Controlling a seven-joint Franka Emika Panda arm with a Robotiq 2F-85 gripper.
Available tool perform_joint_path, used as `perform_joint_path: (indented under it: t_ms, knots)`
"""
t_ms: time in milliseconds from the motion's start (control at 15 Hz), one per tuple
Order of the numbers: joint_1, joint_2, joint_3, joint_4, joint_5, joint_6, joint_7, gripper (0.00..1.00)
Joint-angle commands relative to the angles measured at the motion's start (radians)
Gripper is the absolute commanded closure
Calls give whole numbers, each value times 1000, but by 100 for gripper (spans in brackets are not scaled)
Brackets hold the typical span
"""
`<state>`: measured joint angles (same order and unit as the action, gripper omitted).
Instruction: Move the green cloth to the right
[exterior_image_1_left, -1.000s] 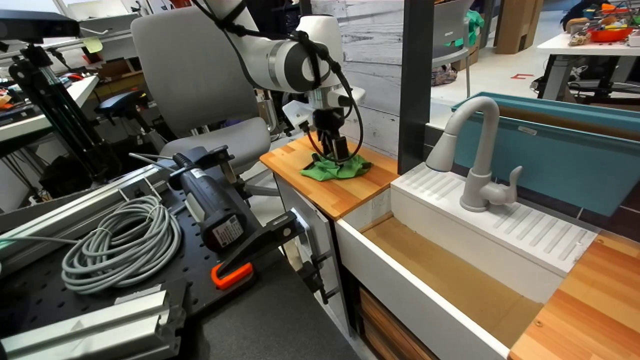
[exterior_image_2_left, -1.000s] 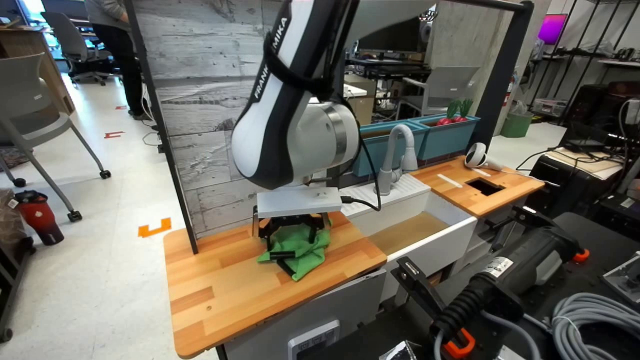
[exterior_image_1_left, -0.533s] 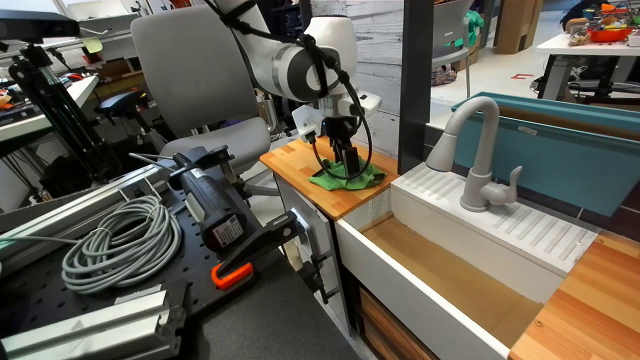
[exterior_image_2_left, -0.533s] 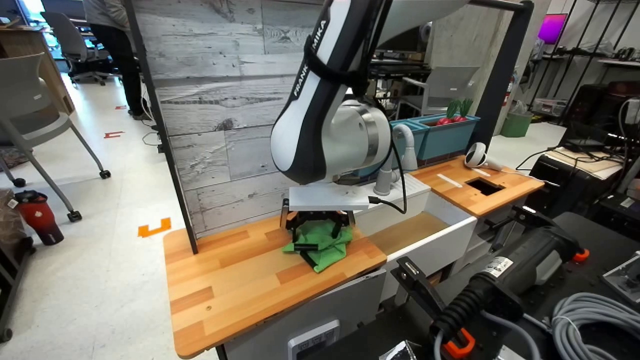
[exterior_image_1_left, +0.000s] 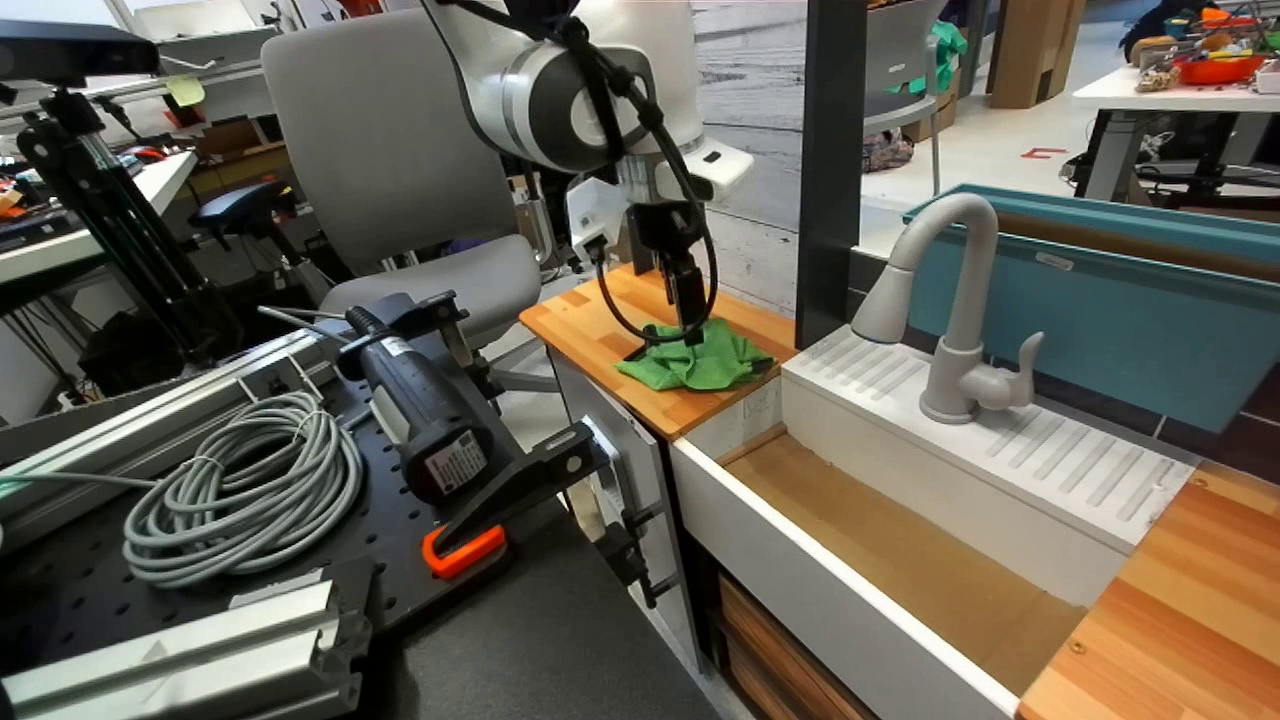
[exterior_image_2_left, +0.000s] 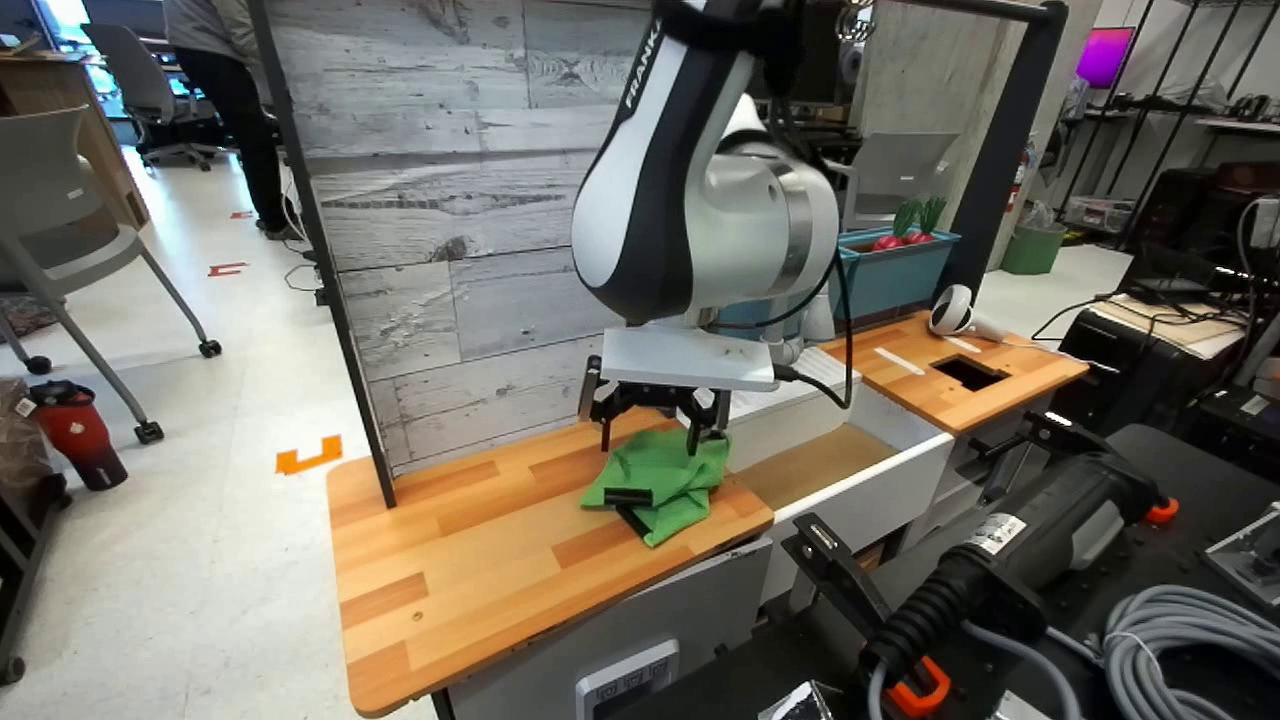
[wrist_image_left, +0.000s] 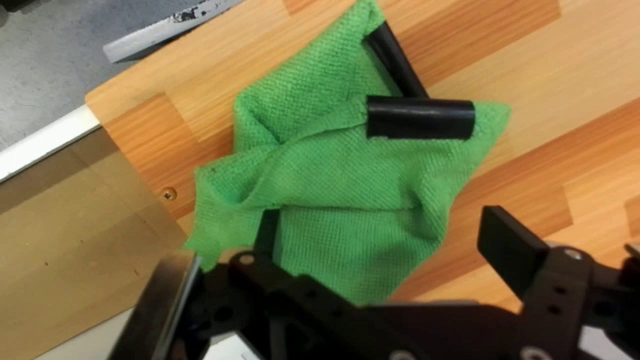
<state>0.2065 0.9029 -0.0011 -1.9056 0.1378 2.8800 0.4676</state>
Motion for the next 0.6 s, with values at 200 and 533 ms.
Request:
perform_joint_path:
  t_ms: [200, 533]
  knots:
    - [-14, -137, 33, -127, 54, 38, -58, 0]
    - [-32, -247, 62, -238, 57, 45, -79, 0]
